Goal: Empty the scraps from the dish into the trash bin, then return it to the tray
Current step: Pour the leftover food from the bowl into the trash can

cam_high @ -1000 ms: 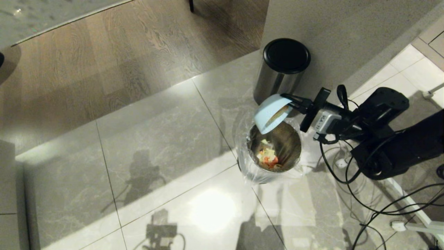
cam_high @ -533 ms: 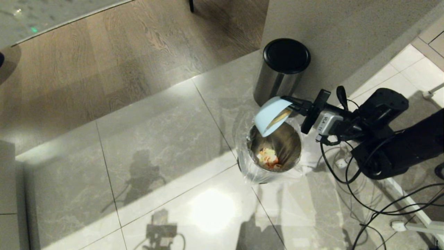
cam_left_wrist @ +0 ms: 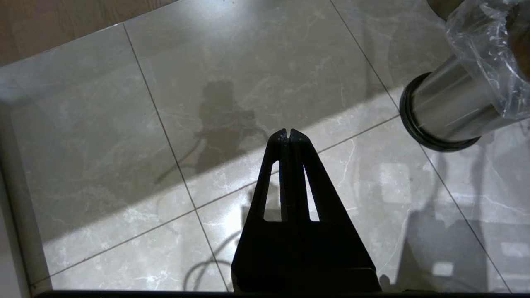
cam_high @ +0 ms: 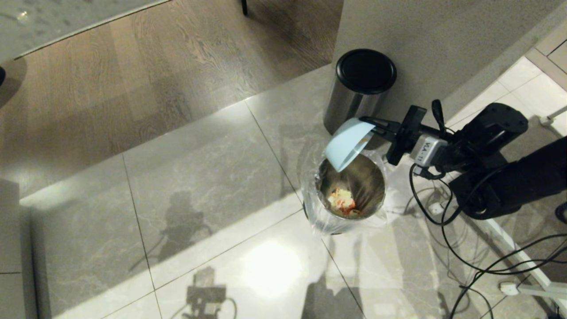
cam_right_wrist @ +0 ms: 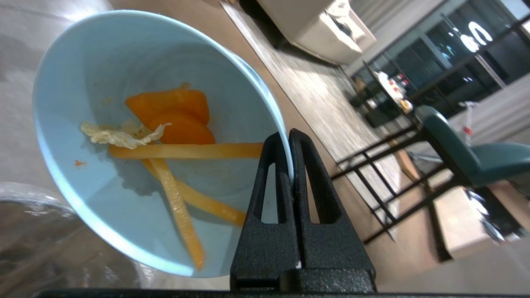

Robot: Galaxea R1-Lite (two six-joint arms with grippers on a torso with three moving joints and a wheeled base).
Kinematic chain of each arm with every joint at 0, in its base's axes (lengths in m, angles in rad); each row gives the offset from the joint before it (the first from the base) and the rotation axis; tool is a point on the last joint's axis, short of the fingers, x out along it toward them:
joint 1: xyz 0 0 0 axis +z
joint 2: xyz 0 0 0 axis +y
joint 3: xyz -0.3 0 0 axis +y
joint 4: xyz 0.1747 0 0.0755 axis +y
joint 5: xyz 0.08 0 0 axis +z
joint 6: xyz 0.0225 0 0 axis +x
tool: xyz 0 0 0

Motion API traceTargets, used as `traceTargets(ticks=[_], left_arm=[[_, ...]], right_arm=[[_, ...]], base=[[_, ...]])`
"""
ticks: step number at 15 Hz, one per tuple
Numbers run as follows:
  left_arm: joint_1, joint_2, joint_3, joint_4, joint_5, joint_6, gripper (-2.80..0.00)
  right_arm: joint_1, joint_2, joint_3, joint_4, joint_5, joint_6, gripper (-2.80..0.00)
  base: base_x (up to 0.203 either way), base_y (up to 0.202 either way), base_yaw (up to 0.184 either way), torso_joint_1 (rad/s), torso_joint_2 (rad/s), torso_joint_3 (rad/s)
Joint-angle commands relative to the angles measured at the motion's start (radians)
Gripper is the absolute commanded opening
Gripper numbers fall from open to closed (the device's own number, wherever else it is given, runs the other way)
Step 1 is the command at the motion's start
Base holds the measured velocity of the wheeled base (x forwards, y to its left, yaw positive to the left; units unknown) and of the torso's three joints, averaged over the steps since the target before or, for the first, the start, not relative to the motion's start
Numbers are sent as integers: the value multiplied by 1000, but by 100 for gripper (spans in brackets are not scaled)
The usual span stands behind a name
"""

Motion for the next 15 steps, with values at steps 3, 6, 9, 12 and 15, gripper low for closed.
traceTargets(ticks=[3, 6, 9, 12, 15], left_arm=[[-1, 1, 0, 0, 1, -1, -280], [-1, 1, 0, 0, 1, -1, -280], [-1, 1, 0, 0, 1, -1, -280], [0, 1, 0, 0, 1, -1, -280], [0, 1, 0, 0, 1, -1, -280]], right_arm=[[-13, -13, -2, -48, 52, 22, -280], [-22, -20, -15, -48, 84, 48, -280], [-32, -29, -14, -48, 115, 71, -280], [-36, -40, -14, -48, 139, 96, -280], [-36, -57, -14, -48, 151, 111, -280]], base=[[0, 0, 0, 0, 0, 0], [0, 0, 0, 0, 0, 0], [0, 0, 0, 0, 0, 0], [0, 0, 0, 0, 0, 0], [0, 0, 0, 0, 0, 0]])
